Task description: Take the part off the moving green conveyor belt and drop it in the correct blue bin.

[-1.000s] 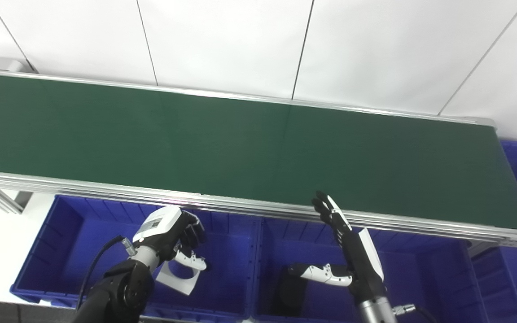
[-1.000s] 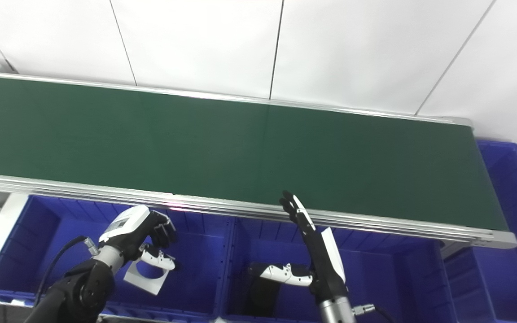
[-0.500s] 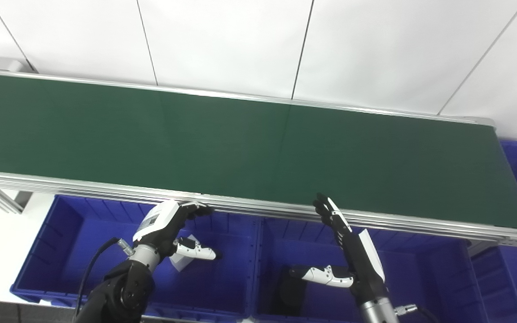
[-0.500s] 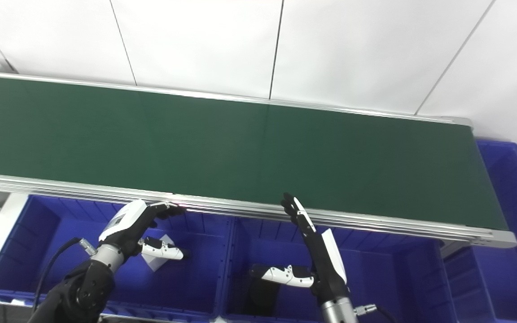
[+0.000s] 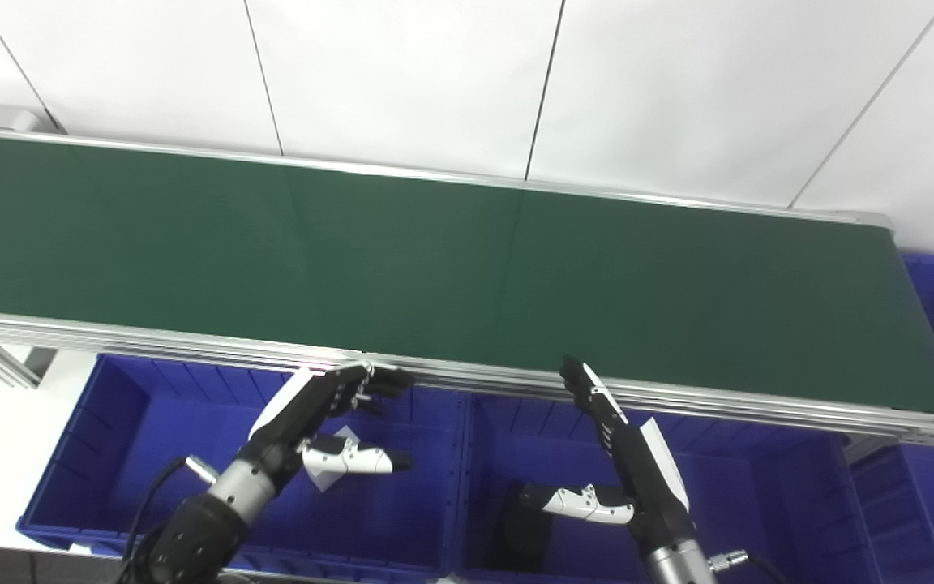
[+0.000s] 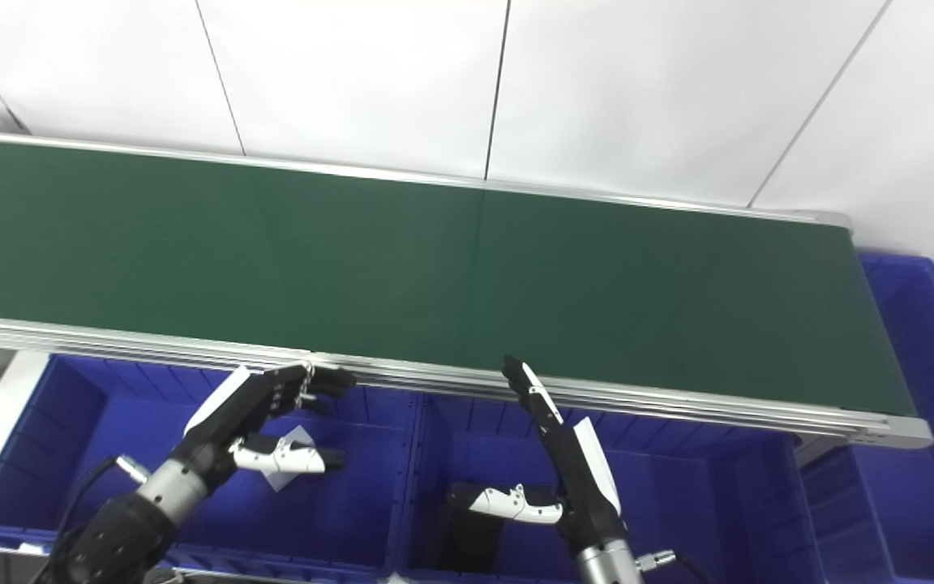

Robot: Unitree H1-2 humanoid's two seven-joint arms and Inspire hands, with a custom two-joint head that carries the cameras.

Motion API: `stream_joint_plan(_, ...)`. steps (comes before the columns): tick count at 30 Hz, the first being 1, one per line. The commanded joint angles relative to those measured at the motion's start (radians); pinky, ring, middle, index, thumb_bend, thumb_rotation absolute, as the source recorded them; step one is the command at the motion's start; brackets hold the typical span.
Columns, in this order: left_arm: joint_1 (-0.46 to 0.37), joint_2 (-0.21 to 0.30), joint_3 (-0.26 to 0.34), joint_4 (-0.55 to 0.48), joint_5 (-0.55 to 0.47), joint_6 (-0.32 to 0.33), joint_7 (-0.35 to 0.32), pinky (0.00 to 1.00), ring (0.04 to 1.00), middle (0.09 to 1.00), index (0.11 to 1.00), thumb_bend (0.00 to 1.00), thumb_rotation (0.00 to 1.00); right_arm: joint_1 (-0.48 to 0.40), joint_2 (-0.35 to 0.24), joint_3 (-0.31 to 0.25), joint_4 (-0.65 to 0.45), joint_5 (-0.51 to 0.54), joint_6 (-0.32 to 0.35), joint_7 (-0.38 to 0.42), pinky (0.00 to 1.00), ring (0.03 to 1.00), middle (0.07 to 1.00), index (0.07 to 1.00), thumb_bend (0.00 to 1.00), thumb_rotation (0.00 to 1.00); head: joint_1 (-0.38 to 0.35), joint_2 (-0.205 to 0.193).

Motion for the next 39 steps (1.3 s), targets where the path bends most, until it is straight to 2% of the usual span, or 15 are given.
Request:
stream_joint_plan(1,-0.004,-0.003,0.010,-0.037,-0.048,-0.043,-0.012,0.69,0.760,0.764,0.708,0.83,0.24,-0.007,0.005,0.000,-0.012,0.009,0.011,0.000,0.94,0.936,0.937,0.955,1.00,0.43,0.001,-0.004)
stream_joint_plan(7,0.017,-0.012,0.018,-0.034,-0.069,-0.058,-0.009,0.68,0.760,0.763,0.724,0.80,0.23,-0.007,0.005,0.001,-0.004,0.009,0.009,0.002,0.95,0.936,0.934,0.963,1.00,0.43,-0.021,-0.011)
stream_joint_plan(10,0.022,-0.018,0.026,-0.027,-0.049,-0.057,0.011,0.70,0.777,0.775,0.735,0.82,0.26,-0.006,0.013,0.001,0.004,0.012,0.002,-0.002,0.96,0.934,0.929,0.968,1.00,0.42,-0.033,-0.015)
stream_joint_plan(18,0.033,-0.025,0.056,0.002,-0.024,-0.086,0.041,0.80,0.862,0.883,0.852,0.83,0.23,-0.002,0.024,0.011,0.014,-0.010,-0.008,-0.011,0.96,0.931,0.917,0.966,1.00,0.43,-0.071,-0.022)
stream_joint_plan(22,0.029,-0.031,0.070,0.029,-0.024,-0.120,0.053,0.84,0.900,0.916,0.887,0.85,0.25,0.002,0.025,0.019,0.000,-0.055,0.005,-0.019,0.94,0.931,0.918,0.974,1.00,0.47,-0.088,-0.025)
stream_joint_plan(23,0.029,-0.033,0.076,0.035,-0.031,-0.129,0.054,0.85,0.905,0.919,0.889,0.86,0.24,0.004,0.028,0.020,-0.002,-0.065,0.006,-0.023,0.94,0.927,0.915,0.971,1.00,0.47,-0.105,-0.025)
stream_joint_plan(24,0.027,-0.033,0.084,0.045,-0.034,-0.142,0.058,0.85,0.905,0.919,0.889,0.86,0.24,0.004,0.035,0.023,-0.003,-0.070,0.008,-0.024,0.94,0.927,0.915,0.971,1.00,0.47,-0.157,-0.028)
stream_joint_plan(25,0.026,-0.033,0.089,0.052,-0.034,-0.152,0.060,0.86,0.911,0.926,0.900,0.85,0.26,0.005,0.040,0.025,-0.004,-0.073,0.010,-0.025,0.94,0.922,0.915,0.970,1.00,0.48,-0.157,-0.028)
stream_joint_plan(26,0.025,-0.035,0.097,0.061,-0.028,-0.168,0.070,0.87,0.913,0.928,0.903,0.85,0.26,0.004,0.046,0.028,-0.004,-0.080,0.017,-0.027,0.94,0.920,0.915,0.970,1.00,0.48,-0.203,-0.029)
stream_joint_plan(27,0.025,-0.037,0.102,0.068,-0.024,-0.179,0.077,0.86,0.914,0.933,0.911,0.85,0.27,0.004,0.050,0.030,-0.005,-0.085,0.021,-0.028,0.94,0.919,0.913,0.966,1.00,0.48,-0.203,-0.029)
stream_joint_plan(28,0.022,-0.035,0.111,0.079,-0.033,-0.190,0.078,0.85,0.914,0.934,0.913,0.85,0.27,0.000,0.061,0.034,0.003,-0.101,0.027,-0.037,0.93,0.918,0.912,0.965,1.00,0.48,-0.285,-0.029)
stream_joint_plan(29,0.020,-0.033,0.118,0.087,-0.041,-0.199,0.077,0.85,0.934,0.952,0.928,0.83,0.27,-0.003,0.068,0.038,0.008,-0.114,0.031,-0.044,0.92,0.911,0.907,0.957,1.00,0.49,-0.285,-0.029)
stream_joint_plan(30,0.014,-0.028,0.124,0.100,-0.046,-0.213,0.074,0.85,0.942,0.962,0.940,0.81,0.26,-0.009,0.076,0.044,0.016,-0.134,0.043,-0.050,0.90,0.911,0.910,0.957,1.00,0.51,-0.316,-0.027)
stream_joint_plan(35,-0.008,-0.011,0.130,0.148,-0.048,-0.262,0.062,0.86,0.940,0.960,0.946,0.78,0.26,-0.027,0.092,0.055,0.026,-0.173,0.091,-0.055,0.87,0.921,0.920,0.965,0.99,0.52,-0.312,-0.021)
stream_joint_plan(39,-0.013,-0.009,0.127,0.154,-0.060,-0.258,0.056,0.86,0.935,0.950,0.932,0.80,0.25,-0.029,0.094,0.053,0.035,-0.178,0.069,-0.075,0.84,0.905,0.910,0.952,0.99,0.49,-0.280,-0.016)
